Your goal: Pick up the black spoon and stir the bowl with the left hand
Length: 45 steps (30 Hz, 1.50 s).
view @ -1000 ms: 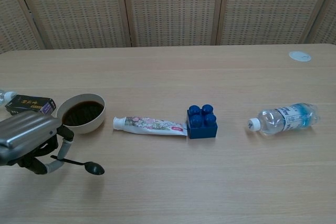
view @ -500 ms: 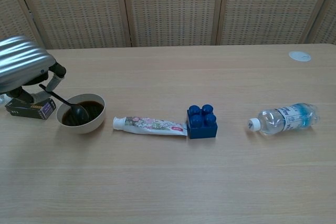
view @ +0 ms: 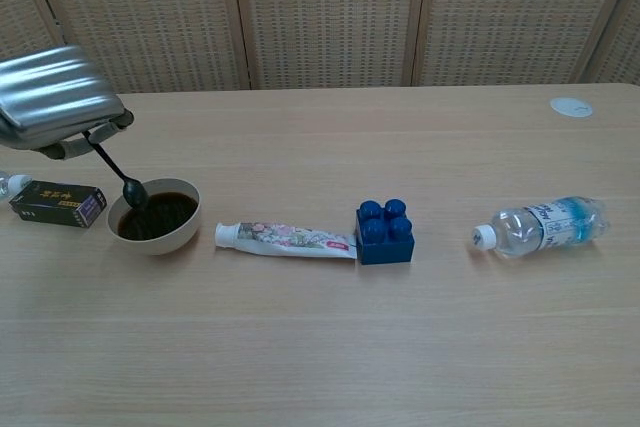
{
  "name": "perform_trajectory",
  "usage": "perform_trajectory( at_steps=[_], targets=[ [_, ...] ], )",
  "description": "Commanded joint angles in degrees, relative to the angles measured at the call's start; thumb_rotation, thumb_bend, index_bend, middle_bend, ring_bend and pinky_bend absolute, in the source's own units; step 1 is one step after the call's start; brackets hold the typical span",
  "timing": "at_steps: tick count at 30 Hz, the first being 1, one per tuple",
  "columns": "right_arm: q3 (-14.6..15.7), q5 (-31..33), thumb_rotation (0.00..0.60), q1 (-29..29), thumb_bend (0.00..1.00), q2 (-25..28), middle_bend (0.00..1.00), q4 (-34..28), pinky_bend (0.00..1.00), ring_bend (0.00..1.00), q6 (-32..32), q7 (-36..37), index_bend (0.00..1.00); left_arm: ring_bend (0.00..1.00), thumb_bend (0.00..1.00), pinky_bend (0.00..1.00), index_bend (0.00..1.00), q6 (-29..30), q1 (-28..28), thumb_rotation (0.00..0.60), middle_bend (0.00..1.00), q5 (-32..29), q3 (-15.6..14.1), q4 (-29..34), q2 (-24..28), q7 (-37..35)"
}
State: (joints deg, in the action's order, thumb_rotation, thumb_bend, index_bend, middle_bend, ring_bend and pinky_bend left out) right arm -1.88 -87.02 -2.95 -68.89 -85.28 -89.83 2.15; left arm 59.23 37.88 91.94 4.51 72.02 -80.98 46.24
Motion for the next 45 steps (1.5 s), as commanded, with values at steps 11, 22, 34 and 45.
perform_trajectory(
  at_steps=[11,22,34,45],
  targets=[
    [0.01,0.66,0.600,-0.49,0.19,-0.16,0.08,0.81,0.00,0.00,-0.11,0.70,0.22,0.85,0.39,0.78,0.68,-3.95,1.61,0.600,0.96,-0.44,-2.17,-6.40,-3.67,3.74],
    [-0.03,1.12,0.600,-0.54,0.19,-0.36,0.08,1.09,0.00,0.00,0.30,0.82,0.22,0.85,0.39,0.78,0.68,-5.12,2.32,0.600,0.96,-1.36,-2.60,-8.41,-6.49,5.34],
    [-0.21,2.06,0.600,-0.87,0.19,-0.17,0.08,1.06,0.00,0.00,0.48,0.46,0.22,0.85,0.39,0.78,0.68,-7.89,5.56,0.600,0.96,-4.60,0.33,-12.86,-11.90,7.73],
    [-0.36,2.57,0.600,-1.01,0.19,0.05,0.08,0.43,0.00,0.00,0.63,-0.35,0.22,0.85,0.39,0.78,0.68,-8.69,7.18,0.600,0.96,-6.90,1.33,-17.18,-14.56,8.14]
  ],
)
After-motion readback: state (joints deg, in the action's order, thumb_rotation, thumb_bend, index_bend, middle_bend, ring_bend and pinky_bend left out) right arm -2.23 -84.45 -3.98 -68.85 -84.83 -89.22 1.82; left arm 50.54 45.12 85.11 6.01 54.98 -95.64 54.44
